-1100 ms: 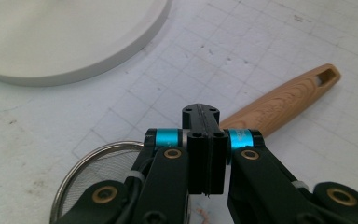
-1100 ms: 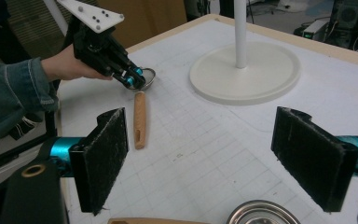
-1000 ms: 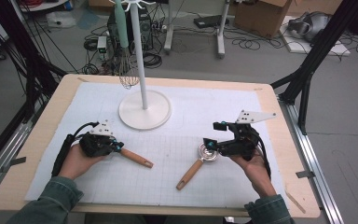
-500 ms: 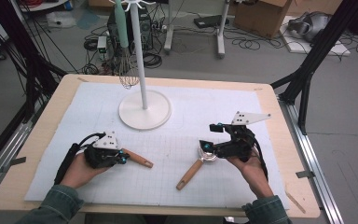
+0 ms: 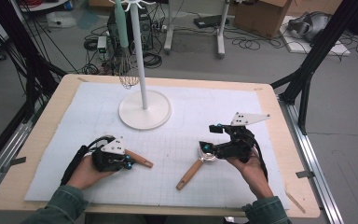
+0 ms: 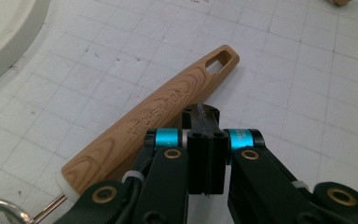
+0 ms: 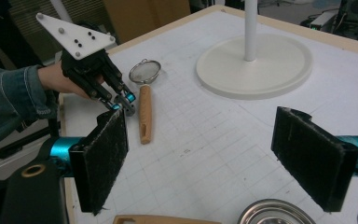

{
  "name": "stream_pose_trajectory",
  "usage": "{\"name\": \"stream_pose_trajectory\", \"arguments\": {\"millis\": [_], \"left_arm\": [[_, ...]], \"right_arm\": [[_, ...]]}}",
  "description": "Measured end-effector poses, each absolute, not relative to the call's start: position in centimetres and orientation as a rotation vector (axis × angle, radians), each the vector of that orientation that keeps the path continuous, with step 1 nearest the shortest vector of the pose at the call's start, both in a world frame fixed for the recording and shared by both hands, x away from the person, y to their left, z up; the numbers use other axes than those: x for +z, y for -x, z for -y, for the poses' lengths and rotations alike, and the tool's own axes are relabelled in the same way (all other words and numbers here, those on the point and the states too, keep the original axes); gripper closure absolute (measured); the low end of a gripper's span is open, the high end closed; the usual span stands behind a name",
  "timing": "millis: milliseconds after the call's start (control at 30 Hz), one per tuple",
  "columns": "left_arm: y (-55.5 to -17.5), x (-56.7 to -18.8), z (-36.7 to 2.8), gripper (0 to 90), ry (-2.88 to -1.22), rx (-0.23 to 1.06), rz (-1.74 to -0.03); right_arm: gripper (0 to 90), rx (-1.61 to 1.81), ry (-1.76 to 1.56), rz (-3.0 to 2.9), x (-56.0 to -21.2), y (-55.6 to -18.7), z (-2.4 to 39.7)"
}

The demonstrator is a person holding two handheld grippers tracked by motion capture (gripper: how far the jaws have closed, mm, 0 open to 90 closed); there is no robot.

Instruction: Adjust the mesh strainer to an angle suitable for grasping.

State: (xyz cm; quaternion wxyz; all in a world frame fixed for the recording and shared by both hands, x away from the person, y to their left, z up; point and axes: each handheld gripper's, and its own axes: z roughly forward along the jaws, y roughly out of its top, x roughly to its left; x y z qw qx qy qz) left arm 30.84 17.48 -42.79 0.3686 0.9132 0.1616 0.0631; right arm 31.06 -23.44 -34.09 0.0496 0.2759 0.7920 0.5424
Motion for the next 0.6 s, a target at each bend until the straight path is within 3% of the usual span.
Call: {"name": "stream_pose_trajectory", "arguments": {"millis": [600], "left_arm": [[-31.71, -43.3, -16.51, 89.4, -2.345, 0.139, -0.418]], "right_arm": [[17.6, 1.659, -0.847, -2.405, -34.12, -31.19, 23.7]]}}
